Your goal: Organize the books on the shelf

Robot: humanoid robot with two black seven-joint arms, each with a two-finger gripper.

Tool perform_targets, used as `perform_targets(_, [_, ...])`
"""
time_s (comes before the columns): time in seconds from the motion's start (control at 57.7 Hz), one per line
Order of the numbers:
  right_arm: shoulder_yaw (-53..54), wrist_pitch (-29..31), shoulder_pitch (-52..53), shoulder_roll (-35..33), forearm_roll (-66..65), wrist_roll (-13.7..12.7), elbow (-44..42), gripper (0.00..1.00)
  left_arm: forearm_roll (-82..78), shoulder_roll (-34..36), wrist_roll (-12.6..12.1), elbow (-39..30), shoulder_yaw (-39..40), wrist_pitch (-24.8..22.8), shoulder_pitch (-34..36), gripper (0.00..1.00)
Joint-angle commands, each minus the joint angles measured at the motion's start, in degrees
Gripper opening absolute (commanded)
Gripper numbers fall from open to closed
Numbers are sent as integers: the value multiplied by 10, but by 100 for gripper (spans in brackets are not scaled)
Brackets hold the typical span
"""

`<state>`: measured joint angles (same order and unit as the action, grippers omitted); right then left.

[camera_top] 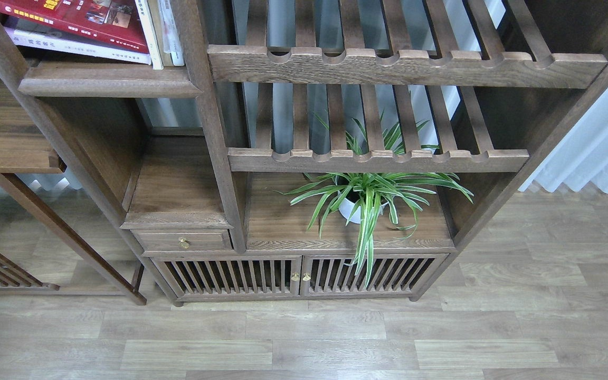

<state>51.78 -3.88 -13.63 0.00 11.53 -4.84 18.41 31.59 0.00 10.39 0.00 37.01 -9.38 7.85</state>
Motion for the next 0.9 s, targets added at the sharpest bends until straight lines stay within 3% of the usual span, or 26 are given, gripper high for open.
perform_targets(0.0, [1,-57,0,0,1,0,-3,99,5,0,-38,72,0,31,-5,100])
perform_targets(0.087, [6,-80,2,0,2,-1,-3,99,11,0,-81,74,1,51,-7,100])
perform_targets(0.173, [12,-87,2,0,17,-5,-3,99,10,0,-145,75,1,75,-13,100])
perform_targets(0.312, [17,-96,-1,0,39,-6,-4,99,5,0,-205,75,-12,78,-25,100])
perform_targets(0.555, [-34,-93,0,0,32,-1,-1,99,5,0,-201,71,-62,79,-26,100])
perform_targets(0.884, [-334,-92,107,0,25,0,0,99,-110,0,-201,75,-229,81,-41,100])
